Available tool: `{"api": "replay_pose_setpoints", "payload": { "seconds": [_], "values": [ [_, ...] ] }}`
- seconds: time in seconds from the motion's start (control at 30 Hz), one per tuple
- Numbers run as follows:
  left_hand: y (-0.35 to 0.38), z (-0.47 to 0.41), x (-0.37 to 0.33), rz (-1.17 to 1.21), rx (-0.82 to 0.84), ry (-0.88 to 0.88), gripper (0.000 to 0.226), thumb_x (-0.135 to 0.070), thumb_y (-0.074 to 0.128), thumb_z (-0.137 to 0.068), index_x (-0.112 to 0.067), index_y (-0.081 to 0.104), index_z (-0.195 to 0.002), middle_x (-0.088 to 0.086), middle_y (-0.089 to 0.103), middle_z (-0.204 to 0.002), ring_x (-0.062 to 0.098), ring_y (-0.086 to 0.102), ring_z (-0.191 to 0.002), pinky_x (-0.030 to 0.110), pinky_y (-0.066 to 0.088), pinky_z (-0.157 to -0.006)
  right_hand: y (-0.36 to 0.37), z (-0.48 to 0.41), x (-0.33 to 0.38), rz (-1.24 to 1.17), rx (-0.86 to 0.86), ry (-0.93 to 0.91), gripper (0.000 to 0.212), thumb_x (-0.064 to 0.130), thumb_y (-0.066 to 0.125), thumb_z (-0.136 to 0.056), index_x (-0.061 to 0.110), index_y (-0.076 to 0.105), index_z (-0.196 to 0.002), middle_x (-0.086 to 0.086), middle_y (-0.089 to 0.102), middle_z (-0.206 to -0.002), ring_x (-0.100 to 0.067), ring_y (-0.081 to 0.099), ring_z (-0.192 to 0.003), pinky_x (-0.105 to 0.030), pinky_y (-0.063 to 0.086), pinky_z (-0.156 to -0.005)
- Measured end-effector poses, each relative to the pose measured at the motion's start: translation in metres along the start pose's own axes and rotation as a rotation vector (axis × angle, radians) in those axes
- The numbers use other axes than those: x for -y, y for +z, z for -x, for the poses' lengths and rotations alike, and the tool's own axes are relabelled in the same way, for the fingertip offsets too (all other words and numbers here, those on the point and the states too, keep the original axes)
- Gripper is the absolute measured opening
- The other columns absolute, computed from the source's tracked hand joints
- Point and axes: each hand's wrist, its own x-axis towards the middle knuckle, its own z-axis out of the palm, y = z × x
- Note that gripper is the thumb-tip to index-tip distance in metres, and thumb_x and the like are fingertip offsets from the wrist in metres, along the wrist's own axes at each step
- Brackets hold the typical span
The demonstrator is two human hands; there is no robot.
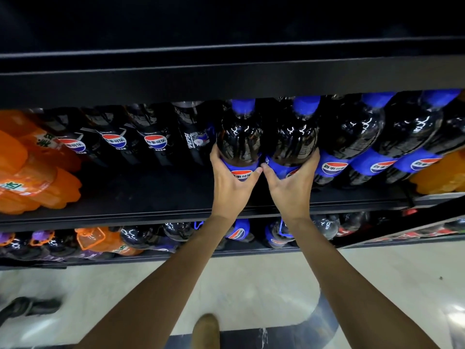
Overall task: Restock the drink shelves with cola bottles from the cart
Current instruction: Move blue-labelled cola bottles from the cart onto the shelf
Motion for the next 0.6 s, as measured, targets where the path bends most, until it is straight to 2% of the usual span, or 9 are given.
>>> {"api": "replay_pose_setpoints", "payload": {
  "seconds": [0.03,0.1,0.2,0.3,0.37,0.43,0.53,0.6],
  "values": [
    [0.000,-0.001,0.002,-0.008,0.009,-0.001,0.096,-0.013,0.080,-0.075,-0.022,0.013,-0.144,-0.007,0.033,-0.141,-0.011,0.035,-0.127,0.007,0.029,-0.105,0.001,0.000,-0.002,-0.001,-0.001,-0.007,0.097,0.013,0.083,-0.073,-0.002,0.019,-0.145,0.002,0.030,-0.137,0.014,0.027,-0.120,0.003,0.018,-0.100],
    [-0.001,-0.003,0.004,-0.041,0.033,0.017,0.097,-0.015,0.077,-0.077,-0.013,0.011,-0.147,-0.001,0.031,-0.145,-0.002,0.034,-0.132,0.011,0.028,-0.108,0.003,0.000,-0.003,-0.002,0.004,-0.013,0.098,0.011,0.081,-0.076,-0.003,0.015,-0.146,0.001,0.026,-0.138,0.013,0.025,-0.123,0.002,0.017,-0.102],
    [-0.010,-0.005,0.007,-0.119,0.119,0.084,0.096,-0.015,0.072,-0.079,-0.009,0.005,-0.148,0.009,0.027,-0.150,0.008,0.031,-0.138,0.018,0.027,-0.113,-0.001,0.002,-0.003,0.025,0.031,-0.025,0.096,0.007,0.077,-0.078,-0.006,0.011,-0.146,-0.005,0.023,-0.142,0.005,0.024,-0.129,-0.003,0.019,-0.106],
    [-0.018,-0.001,0.013,-0.173,0.183,0.073,0.098,-0.004,0.070,-0.080,-0.007,0.002,-0.149,0.012,0.023,-0.151,0.009,0.029,-0.140,0.024,0.030,-0.114,-0.009,0.011,-0.011,0.044,0.098,0.000,0.098,0.008,0.076,-0.079,-0.003,0.008,-0.148,-0.009,0.020,-0.149,-0.016,0.023,-0.142,-0.029,0.024,-0.118],
    [-0.021,0.004,0.019,-0.204,0.187,0.016,0.091,-0.002,0.071,-0.080,-0.006,0.009,-0.148,0.013,0.028,-0.148,0.017,0.034,-0.138,0.034,0.034,-0.114,-0.010,0.023,-0.016,0.024,0.127,0.102,0.097,0.010,0.075,-0.081,0.002,0.008,-0.150,-0.008,0.019,-0.154,-0.018,0.022,-0.144,-0.035,0.022,-0.119],
    [-0.024,0.008,0.026,-0.219,0.194,-0.018,0.081,-0.005,0.070,-0.082,-0.007,0.019,-0.144,0.011,0.035,-0.142,0.019,0.039,-0.134,0.039,0.035,-0.112,-0.009,0.029,-0.022,0.010,0.128,0.183,0.090,0.011,0.074,-0.082,0.005,0.016,-0.149,-0.006,0.025,-0.153,-0.015,0.026,-0.142,-0.027,0.023,-0.118],
    [-0.023,0.007,0.027,-0.225,0.192,-0.044,0.078,-0.011,0.073,-0.081,-0.013,0.024,-0.141,0.006,0.039,-0.139,0.016,0.041,-0.131,0.034,0.037,-0.111,-0.006,0.027,-0.027,0.027,0.052,0.193,0.077,0.012,0.076,-0.080,0.004,0.032,-0.144,-0.005,0.038,-0.141,-0.011,0.038,-0.130,-0.003,0.024,-0.103],
    [-0.019,0.006,0.026,-0.227,0.166,-0.059,0.079,-0.013,0.076,-0.079,-0.013,0.026,-0.139,0.005,0.039,-0.137,0.017,0.042,-0.129,0.030,0.038,-0.109,-0.004,0.025,-0.026,0.032,-0.012,0.184,0.074,0.013,0.078,-0.079,0.003,0.038,-0.140,-0.005,0.042,-0.134,-0.008,0.041,-0.124,0.003,0.024,-0.097]
  ]
}}
